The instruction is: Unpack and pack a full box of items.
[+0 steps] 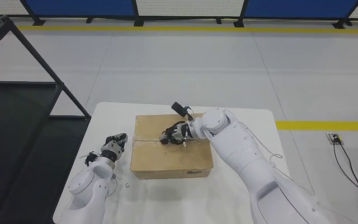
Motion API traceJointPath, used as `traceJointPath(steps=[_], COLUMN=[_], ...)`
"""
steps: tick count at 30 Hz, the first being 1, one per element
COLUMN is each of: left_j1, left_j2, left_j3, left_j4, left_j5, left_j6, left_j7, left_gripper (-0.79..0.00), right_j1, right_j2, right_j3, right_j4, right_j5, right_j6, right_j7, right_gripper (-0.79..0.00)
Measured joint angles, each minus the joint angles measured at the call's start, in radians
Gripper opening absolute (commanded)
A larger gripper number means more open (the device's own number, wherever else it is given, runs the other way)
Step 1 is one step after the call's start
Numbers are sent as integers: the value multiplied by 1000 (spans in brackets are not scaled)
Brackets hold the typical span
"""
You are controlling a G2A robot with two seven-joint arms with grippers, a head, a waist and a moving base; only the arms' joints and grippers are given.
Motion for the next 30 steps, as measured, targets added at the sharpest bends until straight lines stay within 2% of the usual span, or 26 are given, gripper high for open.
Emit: traceJointPath(steps=[5,10,14,20,24,30], left_j1=[-1,-6,-7,-5,-6,-5], left_j2=[0,-1,-1,-2,-2,-2], left_j3=[0,8,10,12,12,11], left_j4=[-1,-4,-6,-6,-8,-11], left_j5=[-1,4,5,6,7,7], left_j6=[1,4,4,4,7,6], left_j7=[5,9,9,12,10,8], left_gripper=[-785,-785,-785,-785,-785,-785], right_j1=[-29,-76,-130,-269,-379,-505], right_j2=[41,88,130,209,257,304], right_j3=[33,60,88,179,247,339], right_j4=[-53,-165,-295,-577,-794,-1017], right_j5=[-1,-43,-91,-162,-246,-330], right_j6=[-29,19,99,198,316,477], right_j7=[22,8,13,43,43,33], right_gripper=[-785,-785,-785,-785,-785,-785])
